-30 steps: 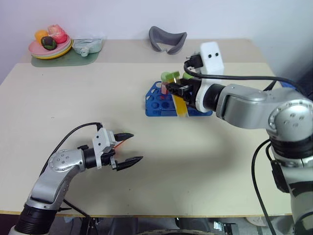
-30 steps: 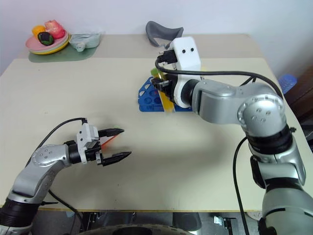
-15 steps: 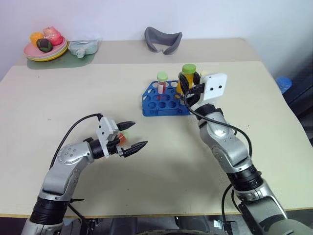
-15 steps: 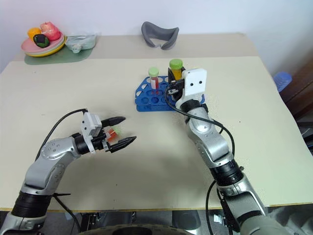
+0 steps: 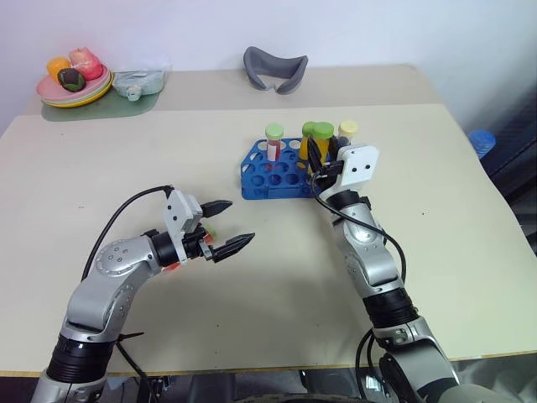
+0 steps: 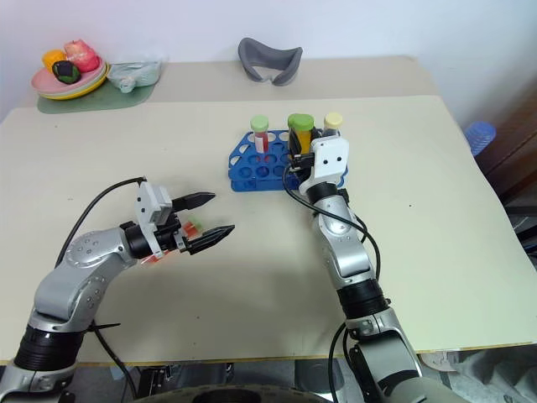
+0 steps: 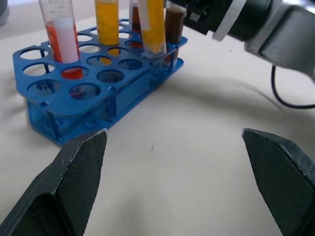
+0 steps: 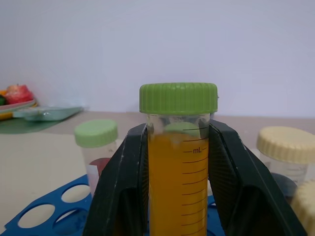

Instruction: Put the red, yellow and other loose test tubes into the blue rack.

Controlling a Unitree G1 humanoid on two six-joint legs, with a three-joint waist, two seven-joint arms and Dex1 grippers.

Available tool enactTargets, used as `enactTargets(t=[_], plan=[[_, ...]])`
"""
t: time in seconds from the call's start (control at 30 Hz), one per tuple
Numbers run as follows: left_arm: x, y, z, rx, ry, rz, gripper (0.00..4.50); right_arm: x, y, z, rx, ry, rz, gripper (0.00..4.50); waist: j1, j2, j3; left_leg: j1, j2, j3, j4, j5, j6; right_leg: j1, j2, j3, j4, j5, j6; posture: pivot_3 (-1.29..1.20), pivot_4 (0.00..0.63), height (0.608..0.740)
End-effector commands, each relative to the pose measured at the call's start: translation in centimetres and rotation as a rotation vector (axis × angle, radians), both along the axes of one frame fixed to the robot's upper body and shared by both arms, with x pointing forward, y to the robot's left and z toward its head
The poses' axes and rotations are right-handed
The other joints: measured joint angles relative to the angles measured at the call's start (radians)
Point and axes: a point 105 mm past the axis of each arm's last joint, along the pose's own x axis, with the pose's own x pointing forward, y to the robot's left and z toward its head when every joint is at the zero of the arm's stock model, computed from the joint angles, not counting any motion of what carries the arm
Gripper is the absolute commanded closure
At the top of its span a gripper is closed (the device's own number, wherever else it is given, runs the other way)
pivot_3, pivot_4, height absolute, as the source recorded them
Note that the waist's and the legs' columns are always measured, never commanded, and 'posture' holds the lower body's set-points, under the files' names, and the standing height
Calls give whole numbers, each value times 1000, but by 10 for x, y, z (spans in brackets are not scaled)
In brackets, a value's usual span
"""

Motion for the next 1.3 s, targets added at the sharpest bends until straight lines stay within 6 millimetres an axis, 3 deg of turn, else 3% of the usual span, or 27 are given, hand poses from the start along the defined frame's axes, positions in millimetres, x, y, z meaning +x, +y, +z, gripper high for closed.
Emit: enactTargets(t=[0.03, 0.67, 0.77, 0.9, 1.07, 1.17, 1.3], plan=[[-2, 3, 14, -6, -48, 1, 0, 0, 0, 6, 15, -37, 0, 3092, 0, 0, 0, 0, 0, 0, 0, 0, 0, 0, 0, 0, 0, 0, 0, 0, 150, 740], [-2, 4, 11, -2, -46, 1, 0, 5, 9, -4, -1, -54, 28, 3092, -1, 0, 0, 1, 0, 0, 0, 0, -1, 1, 0, 0, 1, 0, 0, 0, 150, 740], [-2, 3, 12, -1, -46, 2, 0, 2, 10, -1, 12, -67, 48, 2029, -1, 0, 0, 1, 0, 0, 0, 0, -1, 1, 0, 0, 1, 0, 0, 0, 150, 740], [-2, 4, 14, 1, -46, 7, 0, -3, 7, 21, 17, -141, 31, 134, -1, 0, 0, 2, 0, 0, 0, 0, -1, 1, 0, 0, 1, 0, 0, 0, 150, 740], [-1, 9, 20, 6, -46, 30, 0, -18, 1, 65, 19, -253, 51, 52, 0, 0, 0, 2, 0, 0, 0, 1, -1, 1, 0, 0, 1, 0, 0, 0, 150, 740], [6, 14, 27, 36, -42, 71, 0, -34, 6, 93, -60, -319, 150, 52, 1, 0, 0, 2, 0, 0, 0, 1, -1, 1, 0, 0, 2, 0, 0, 0, 150, 740], [17, 26, 32, 184, 31, 172, 0, -58, 17, 94, -255, -261, 402, 52, 2, 0, 0, 1, 0, -1, 1, 0, -1, 1, 0, 0, 2, 0, 0, 0, 150, 740]])
